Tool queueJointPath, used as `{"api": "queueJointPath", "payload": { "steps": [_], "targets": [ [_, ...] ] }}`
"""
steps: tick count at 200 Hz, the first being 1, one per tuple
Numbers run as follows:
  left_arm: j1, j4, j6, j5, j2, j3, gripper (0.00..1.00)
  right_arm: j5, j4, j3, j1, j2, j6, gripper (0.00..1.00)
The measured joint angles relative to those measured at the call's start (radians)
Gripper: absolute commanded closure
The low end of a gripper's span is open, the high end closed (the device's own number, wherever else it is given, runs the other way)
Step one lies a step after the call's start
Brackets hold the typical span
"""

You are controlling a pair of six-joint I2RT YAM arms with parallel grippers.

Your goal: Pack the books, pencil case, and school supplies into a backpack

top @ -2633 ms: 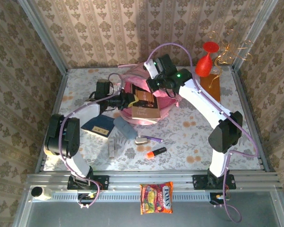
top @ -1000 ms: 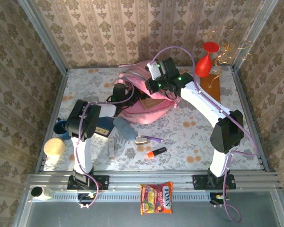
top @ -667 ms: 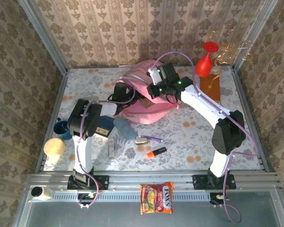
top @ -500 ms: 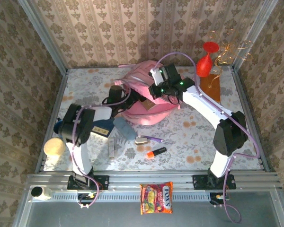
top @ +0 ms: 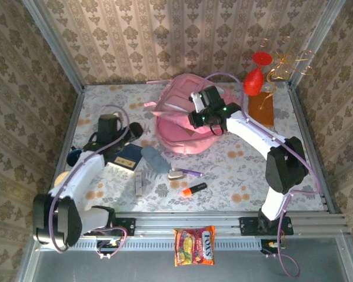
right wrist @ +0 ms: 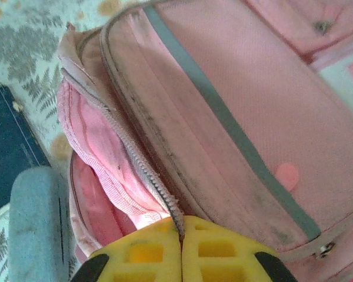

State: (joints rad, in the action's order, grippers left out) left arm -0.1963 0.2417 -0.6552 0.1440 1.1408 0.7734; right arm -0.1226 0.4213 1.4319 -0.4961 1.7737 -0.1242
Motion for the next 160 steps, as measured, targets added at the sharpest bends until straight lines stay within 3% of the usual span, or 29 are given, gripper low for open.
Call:
{"api": "queueJointPath", "payload": {
  "steps": [18,36,66,108,160],
  "targets": [
    [0.082,0.079,0.032,-0.057,-0.071,-0.033,0.15,0.014,-0.007,-0.051,-0.021,0.0,-0.008,0.48],
    [0.136,0.121,0.04,-0.109,-0.119,-0.093,0.11,0.042,-0.021,-0.053,-0.047,0.0,-0.006,0.4],
    [0.154,0.169,0.027,-0.171,-0.137,-0.192,0.11,0.09,-0.06,-0.02,-0.098,0.0,0.022,0.38],
    [0.169,0.142,-0.007,-0.16,-0.035,-0.24,0.13,0.094,-0.098,-0.013,-0.129,0.0,0.027,0.39],
    [0.171,0.044,-0.002,-0.134,0.154,-0.219,0.27,0.094,-0.113,-0.018,-0.126,0.0,0.025,0.4]
  ]
}}
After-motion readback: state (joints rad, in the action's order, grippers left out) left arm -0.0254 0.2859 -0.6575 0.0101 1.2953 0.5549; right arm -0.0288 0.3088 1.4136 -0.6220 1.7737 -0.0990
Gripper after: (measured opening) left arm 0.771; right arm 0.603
